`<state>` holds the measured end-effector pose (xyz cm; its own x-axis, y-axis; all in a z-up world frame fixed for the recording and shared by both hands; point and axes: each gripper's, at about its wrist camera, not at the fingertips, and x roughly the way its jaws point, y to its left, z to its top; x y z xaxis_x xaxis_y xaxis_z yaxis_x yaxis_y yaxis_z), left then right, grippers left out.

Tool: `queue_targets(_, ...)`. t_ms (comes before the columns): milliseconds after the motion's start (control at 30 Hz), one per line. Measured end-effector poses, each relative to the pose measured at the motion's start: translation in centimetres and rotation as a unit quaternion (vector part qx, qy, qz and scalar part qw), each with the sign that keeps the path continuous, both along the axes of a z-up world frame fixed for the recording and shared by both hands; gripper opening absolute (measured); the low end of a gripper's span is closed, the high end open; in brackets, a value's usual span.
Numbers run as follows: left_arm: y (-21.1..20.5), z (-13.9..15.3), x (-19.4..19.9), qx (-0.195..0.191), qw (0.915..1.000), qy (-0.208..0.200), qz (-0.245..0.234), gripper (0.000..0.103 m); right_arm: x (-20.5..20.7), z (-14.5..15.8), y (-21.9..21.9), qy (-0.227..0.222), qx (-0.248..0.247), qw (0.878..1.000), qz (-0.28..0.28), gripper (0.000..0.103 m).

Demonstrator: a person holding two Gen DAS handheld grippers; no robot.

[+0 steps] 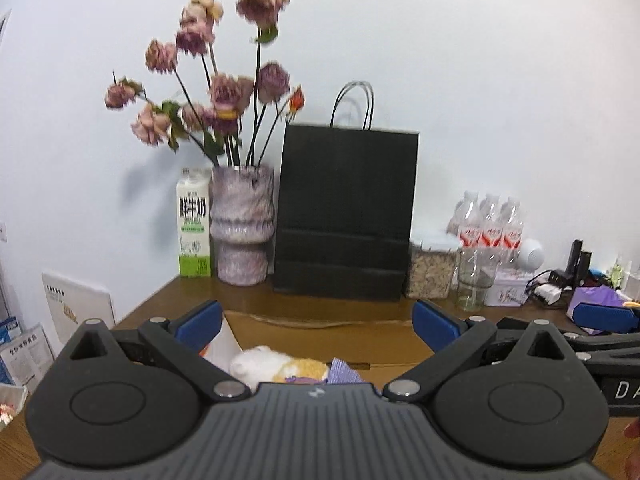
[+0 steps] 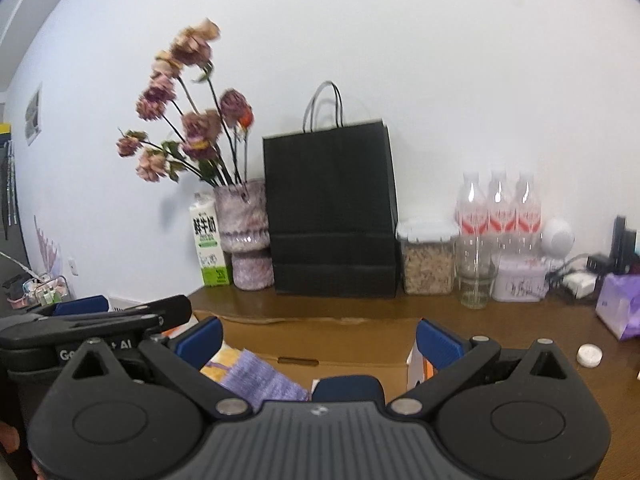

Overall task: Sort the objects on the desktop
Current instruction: 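Lift pouch and navy case into the box and open both tools, then withdraw both tools from the box toward the cables and plastic bag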

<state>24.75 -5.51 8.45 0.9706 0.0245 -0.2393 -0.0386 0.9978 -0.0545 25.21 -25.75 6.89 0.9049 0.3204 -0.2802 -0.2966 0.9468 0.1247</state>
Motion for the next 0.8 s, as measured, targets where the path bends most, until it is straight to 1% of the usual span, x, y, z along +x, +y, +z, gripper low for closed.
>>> queue_targets(233, 0.1, 1.1, -4.4, 0.012, 0.999, -0.039, -0.016, 0.103, -4.4, 1.7, 0.1, -0.026, -0.008, 1.0, 0.003, 0.103)
queue_targets(333, 0.1, 1.0, -6.5, 0.015, 0.9983, -0.053, -0.021, 0.103, -6.5, 1.9, 0.2, -0.036, -0.012, 0.999, 0.002, 0.103)
queue_targets(433, -0.1, 0.6, -8.7, 0.028, 0.9971, -0.068, -0.023, 0.103, -8.9, 1.8, 0.4, -0.045, -0.022, 0.999, 0.003, 0.103)
queue_targets(533, -0.1, -0.1, -10.4, 0.037, 0.9967, -0.066, -0.03, 0.103, -11.0, 1.4, 0.6, -0.047, -0.032, 0.998, 0.002, 0.103)
queue_targets(800, 0.3, -2.5, -14.3, 0.038, 0.9966, -0.061, -0.042, 0.103, -15.5, -0.8, 1.1, -0.036, -0.035, 0.999, 0.002, 0.103)
